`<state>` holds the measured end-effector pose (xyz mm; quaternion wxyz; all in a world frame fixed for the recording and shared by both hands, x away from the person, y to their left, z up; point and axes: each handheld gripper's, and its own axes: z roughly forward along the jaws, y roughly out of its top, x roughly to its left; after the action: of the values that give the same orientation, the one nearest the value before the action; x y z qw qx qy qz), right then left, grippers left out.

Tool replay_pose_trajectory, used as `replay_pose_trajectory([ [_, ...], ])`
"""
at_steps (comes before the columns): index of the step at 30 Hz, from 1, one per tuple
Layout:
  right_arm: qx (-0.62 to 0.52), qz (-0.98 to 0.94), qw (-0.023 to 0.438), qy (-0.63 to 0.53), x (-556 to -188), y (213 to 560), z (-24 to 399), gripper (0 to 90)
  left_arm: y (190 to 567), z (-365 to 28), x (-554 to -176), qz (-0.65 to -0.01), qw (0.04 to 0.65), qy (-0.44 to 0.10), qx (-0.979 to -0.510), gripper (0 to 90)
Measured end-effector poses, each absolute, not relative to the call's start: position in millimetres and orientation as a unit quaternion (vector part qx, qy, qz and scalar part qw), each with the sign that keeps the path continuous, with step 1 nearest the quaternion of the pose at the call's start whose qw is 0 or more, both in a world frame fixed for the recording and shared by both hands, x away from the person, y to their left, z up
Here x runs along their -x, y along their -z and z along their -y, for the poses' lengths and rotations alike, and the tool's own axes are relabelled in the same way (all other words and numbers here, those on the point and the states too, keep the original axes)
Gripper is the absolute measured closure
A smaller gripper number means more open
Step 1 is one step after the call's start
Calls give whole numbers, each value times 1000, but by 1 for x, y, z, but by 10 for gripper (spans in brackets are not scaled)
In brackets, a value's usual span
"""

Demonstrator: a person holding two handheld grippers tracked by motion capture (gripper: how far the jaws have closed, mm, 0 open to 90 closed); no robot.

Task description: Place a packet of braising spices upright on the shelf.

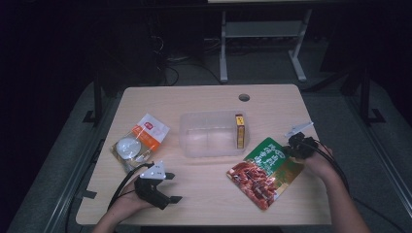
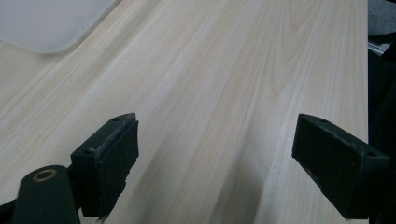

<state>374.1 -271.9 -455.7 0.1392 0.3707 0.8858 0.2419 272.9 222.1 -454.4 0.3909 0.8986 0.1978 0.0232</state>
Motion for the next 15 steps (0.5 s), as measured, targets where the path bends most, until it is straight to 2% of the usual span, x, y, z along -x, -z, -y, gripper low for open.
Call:
replay_pose_trajectory([
  [12, -340, -901, 119, -240, -334, 453, 264, 900, 454, -222, -273, -194, 388, -26, -901, 141],
  [15, -329, -903, 98, -257, -323, 454, 258, 900, 453, -222, -272, -193, 388, -26, -901, 141],
])
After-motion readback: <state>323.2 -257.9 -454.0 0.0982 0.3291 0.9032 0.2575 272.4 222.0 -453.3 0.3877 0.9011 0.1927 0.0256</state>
